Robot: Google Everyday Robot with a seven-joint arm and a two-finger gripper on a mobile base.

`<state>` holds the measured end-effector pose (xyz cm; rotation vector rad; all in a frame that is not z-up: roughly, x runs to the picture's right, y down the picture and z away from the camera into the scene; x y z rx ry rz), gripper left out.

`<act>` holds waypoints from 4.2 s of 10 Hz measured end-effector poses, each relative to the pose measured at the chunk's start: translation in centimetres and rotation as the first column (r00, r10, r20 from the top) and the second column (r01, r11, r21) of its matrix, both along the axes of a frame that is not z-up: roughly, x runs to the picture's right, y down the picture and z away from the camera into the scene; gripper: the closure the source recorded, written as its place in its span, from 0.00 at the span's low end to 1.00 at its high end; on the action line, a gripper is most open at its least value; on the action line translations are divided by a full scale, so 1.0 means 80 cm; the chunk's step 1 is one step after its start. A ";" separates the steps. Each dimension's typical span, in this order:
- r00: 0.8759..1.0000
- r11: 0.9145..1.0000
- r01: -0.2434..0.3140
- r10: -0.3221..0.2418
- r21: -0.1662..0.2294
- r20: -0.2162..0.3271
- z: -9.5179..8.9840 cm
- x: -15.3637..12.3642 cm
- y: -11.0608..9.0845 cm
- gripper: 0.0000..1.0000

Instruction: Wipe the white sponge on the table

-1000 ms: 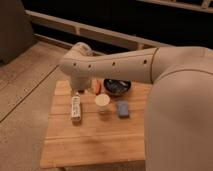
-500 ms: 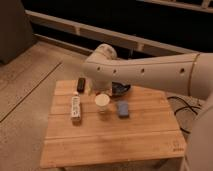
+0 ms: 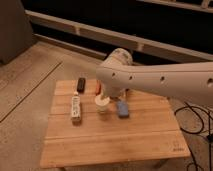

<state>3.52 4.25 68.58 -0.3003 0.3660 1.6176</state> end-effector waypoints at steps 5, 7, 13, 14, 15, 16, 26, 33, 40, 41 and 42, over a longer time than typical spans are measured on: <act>0.998 1.000 0.021 -0.020 0.018 -0.061 0.008 0.060 -0.015 0.35; 0.999 0.999 -0.004 0.007 0.051 -0.053 0.006 0.085 -0.023 0.35; 0.994 0.999 -0.037 0.033 0.037 0.101 0.035 0.128 0.012 0.35; 0.994 1.000 -0.011 0.009 0.026 0.111 0.039 0.135 0.015 0.35; 0.991 0.999 0.037 -0.038 0.007 0.126 0.049 0.146 0.017 0.35; 0.988 0.998 0.068 -0.066 -0.009 0.140 0.057 0.151 0.018 0.35; 0.955 0.961 0.204 -0.153 -0.187 0.255 0.163 0.130 0.059 0.35; 0.955 0.956 0.208 -0.153 -0.207 0.255 0.194 0.125 0.059 0.35; 0.954 0.959 0.228 -0.186 -0.167 0.234 0.208 0.127 0.051 0.35; 0.954 0.956 0.233 -0.190 -0.177 0.230 0.214 0.126 0.055 0.35; 0.953 0.952 0.242 -0.197 -0.190 0.229 0.225 0.122 0.062 0.35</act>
